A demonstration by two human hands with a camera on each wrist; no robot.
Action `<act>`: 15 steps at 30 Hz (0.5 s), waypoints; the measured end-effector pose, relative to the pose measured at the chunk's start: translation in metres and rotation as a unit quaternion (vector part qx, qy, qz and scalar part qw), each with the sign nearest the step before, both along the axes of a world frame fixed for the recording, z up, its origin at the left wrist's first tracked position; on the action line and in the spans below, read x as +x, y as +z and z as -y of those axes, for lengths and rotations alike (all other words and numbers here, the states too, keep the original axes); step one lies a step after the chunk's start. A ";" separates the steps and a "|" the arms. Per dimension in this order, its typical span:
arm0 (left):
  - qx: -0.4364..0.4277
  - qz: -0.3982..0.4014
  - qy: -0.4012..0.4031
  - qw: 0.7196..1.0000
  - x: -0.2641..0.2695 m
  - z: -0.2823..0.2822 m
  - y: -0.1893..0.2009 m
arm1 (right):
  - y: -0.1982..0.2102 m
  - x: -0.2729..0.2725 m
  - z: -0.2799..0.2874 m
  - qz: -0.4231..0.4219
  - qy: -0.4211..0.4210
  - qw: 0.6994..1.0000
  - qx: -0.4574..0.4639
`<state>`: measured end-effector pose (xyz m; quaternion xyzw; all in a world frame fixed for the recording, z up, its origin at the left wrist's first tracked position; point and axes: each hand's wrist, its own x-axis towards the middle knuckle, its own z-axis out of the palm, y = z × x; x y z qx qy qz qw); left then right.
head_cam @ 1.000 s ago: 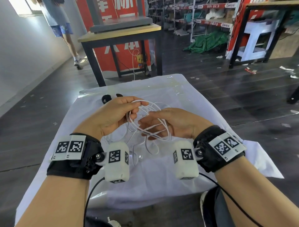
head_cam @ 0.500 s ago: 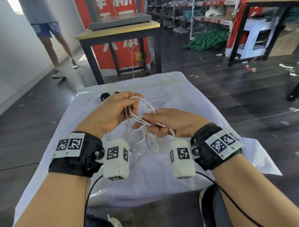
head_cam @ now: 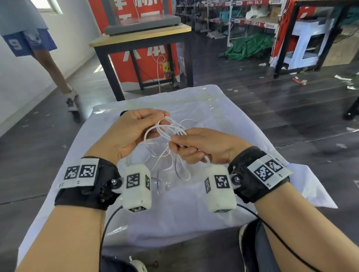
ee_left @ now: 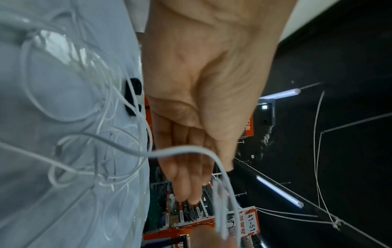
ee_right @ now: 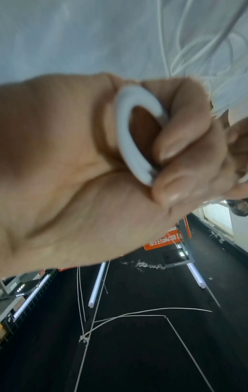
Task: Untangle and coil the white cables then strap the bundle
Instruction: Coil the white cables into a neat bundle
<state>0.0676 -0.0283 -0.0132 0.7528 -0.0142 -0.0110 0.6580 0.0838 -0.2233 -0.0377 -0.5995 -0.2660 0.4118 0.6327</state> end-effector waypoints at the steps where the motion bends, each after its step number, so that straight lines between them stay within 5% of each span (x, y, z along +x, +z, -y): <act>1: 0.019 0.009 0.000 1.000 0.000 0.001 0.000 | 0.000 0.002 0.000 -0.020 -0.025 0.999 0.033; 6: 0.115 0.015 -0.077 0.990 -0.007 0.003 -0.001 | 0.004 0.014 0.005 -0.142 -0.142 0.955 0.216; 11: 0.259 0.057 0.012 0.964 0.003 -0.005 -0.009 | 0.003 0.023 0.010 -0.274 -0.210 0.887 0.307; 15: 0.358 0.036 0.026 0.933 0.008 -0.014 -0.014 | -0.003 0.030 0.013 -0.309 -0.263 0.860 0.308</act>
